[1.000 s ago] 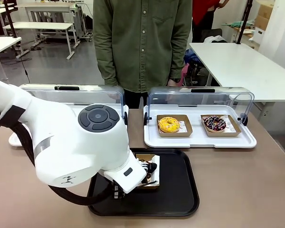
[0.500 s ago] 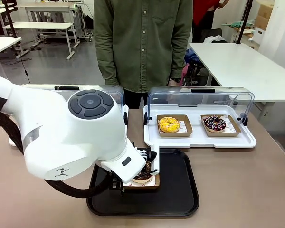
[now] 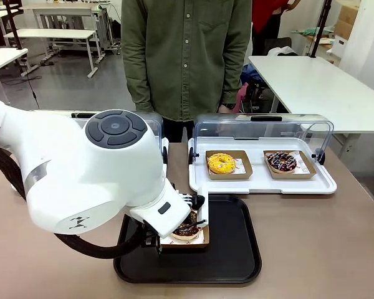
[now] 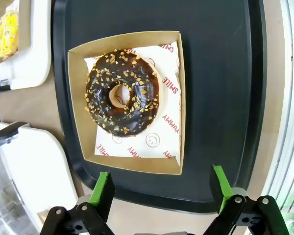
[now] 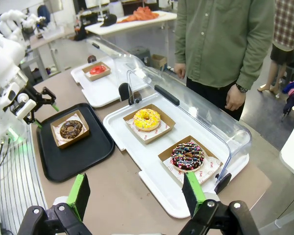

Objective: Move the second donut from the left to the tray.
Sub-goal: Pick up the Paper togo box containing the Donut indicated by the person and place it on the Handle tray.

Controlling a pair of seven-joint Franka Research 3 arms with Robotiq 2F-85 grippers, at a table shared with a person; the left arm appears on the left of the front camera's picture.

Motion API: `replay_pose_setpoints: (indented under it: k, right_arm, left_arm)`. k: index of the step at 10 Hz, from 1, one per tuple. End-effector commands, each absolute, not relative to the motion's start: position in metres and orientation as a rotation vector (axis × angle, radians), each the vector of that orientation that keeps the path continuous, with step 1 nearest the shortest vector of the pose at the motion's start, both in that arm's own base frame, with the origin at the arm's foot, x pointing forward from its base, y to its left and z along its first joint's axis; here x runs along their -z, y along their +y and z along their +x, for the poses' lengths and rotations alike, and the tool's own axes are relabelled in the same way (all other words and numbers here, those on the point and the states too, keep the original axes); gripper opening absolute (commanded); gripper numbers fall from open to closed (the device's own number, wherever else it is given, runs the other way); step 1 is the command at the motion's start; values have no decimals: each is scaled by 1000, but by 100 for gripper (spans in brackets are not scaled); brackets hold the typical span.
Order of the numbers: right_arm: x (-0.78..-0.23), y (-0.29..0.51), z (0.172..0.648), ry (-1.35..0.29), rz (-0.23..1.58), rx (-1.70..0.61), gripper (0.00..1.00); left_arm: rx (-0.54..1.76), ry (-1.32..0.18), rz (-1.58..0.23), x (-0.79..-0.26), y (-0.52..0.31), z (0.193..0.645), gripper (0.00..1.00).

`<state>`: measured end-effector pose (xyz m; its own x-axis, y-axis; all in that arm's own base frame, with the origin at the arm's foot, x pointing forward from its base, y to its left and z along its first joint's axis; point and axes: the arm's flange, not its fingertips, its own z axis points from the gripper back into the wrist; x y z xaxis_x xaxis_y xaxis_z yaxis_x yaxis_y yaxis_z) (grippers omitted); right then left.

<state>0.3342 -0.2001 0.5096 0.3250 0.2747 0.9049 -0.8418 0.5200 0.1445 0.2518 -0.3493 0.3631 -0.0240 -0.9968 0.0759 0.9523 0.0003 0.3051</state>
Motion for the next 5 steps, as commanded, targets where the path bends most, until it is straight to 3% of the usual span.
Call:
replay_pose_setpoints:
  k: [1, 5]
  right_arm:
    - [-512, -201, 337, -1008, 698, -830, 100]
    - [-512, -201, 337, -1008, 698, -830, 100]
  left_arm:
    - [1565, -310, 193, -363, -349, 251, 100]
    - [1565, -310, 193, -363, -349, 251, 100]
